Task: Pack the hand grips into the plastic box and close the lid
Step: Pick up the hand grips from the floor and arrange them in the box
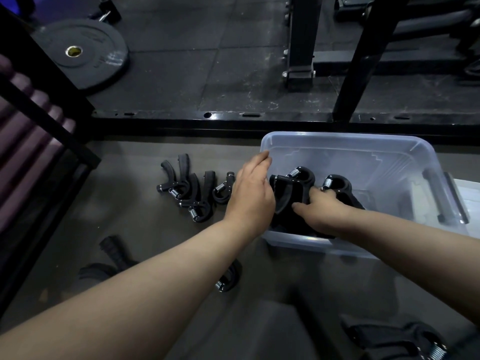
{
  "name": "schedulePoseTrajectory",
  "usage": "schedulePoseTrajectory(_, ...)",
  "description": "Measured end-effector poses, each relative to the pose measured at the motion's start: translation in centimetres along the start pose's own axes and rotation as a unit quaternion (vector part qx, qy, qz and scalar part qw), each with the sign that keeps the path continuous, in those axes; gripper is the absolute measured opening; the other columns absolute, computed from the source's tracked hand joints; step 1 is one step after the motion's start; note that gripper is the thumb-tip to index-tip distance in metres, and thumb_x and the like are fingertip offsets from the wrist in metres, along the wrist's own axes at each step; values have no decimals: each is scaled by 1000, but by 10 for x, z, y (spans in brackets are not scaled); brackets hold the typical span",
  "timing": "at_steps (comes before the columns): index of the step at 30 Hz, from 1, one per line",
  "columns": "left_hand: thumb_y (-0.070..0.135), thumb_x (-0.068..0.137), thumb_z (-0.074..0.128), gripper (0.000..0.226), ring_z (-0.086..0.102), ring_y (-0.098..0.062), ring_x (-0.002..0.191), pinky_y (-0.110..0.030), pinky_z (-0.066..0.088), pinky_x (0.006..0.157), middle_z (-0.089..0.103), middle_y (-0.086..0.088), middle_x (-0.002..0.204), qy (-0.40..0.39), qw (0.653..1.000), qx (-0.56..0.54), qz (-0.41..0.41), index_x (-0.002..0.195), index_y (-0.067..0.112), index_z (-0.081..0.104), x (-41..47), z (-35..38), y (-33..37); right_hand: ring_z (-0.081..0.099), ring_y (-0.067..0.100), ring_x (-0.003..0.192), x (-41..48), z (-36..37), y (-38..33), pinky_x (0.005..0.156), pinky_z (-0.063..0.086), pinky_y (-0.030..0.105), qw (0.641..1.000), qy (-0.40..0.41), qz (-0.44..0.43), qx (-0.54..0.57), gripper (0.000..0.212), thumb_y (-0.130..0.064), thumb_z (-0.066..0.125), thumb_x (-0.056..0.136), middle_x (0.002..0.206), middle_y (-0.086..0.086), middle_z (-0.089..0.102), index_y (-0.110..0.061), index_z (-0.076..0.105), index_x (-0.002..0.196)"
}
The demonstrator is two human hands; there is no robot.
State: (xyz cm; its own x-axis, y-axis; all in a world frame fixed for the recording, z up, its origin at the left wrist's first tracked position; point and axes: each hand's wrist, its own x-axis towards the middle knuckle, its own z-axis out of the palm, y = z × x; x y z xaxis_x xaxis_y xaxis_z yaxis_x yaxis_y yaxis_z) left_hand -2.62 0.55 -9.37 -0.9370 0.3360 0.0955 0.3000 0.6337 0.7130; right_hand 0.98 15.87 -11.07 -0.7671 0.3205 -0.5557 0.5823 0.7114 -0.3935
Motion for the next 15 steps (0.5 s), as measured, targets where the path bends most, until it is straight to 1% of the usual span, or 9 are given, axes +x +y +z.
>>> schedulePoseTrajectory(3,3,95,35,53,27,-9,142,-23,18,118,34,9,155,0,1000,-9,-1,146,14,43,0,1,0,48,40,118,-7,-1,-4,98,42,43,1000,4,16,-14,62,-49,48,88,143,20,27,-15,36,139)
schedulePoseTrajectory(5,3,95,36,53,28,-9,142,-21,17,117,35,9,155,2,1000,-15,-2,146,14,44,1,1,-2,41,40,123,-13,-1,-9,100,39,46,997,52,-3,-52,62,-49,45,89,140,17,26,-14,33,139)
schedulePoseTrajectory(6,2,95,37,53,28,-10,142,-21,17,117,35,9,155,2,1000,-19,-3,145,14,44,1,1,-3,38,39,125,-17,-2,-12,101,37,47,993,89,-36,-62,60,-49,43,91,138,16,27,-14,33,139)
schedulePoseTrajectory(8,4,96,38,52,27,-9,142,-23,17,119,35,9,155,-1,1000,-29,-9,146,15,44,2,-1,-4,33,35,130,-21,-5,-22,106,32,45,982,140,-127,-29,54,-46,39,96,138,12,29,-17,33,142)
schedulePoseTrajectory(10,7,97,38,51,25,-8,143,-23,16,119,33,9,156,-8,999,-46,-20,147,17,41,1,-3,-5,27,26,138,-21,-6,-33,114,25,39,966,145,-213,4,55,-42,36,99,147,5,26,-18,29,148)
schedulePoseTrajectory(12,10,99,37,51,22,-8,145,-23,13,120,28,5,158,-10,996,-81,-42,150,17,37,2,-6,-6,20,17,143,-18,-4,-45,119,17,33,949,142,-280,19,54,-36,35,101,155,1,22,-17,27,151)
schedulePoseTrajectory(15,12,102,35,50,19,-8,147,-25,11,122,25,1,160,-6,992,-107,-63,152,15,32,3,-9,-10,13,10,146,-11,2,-60,116,6,20,930,148,-335,38,53,-25,37,101,160,1,19,-13,29,151)
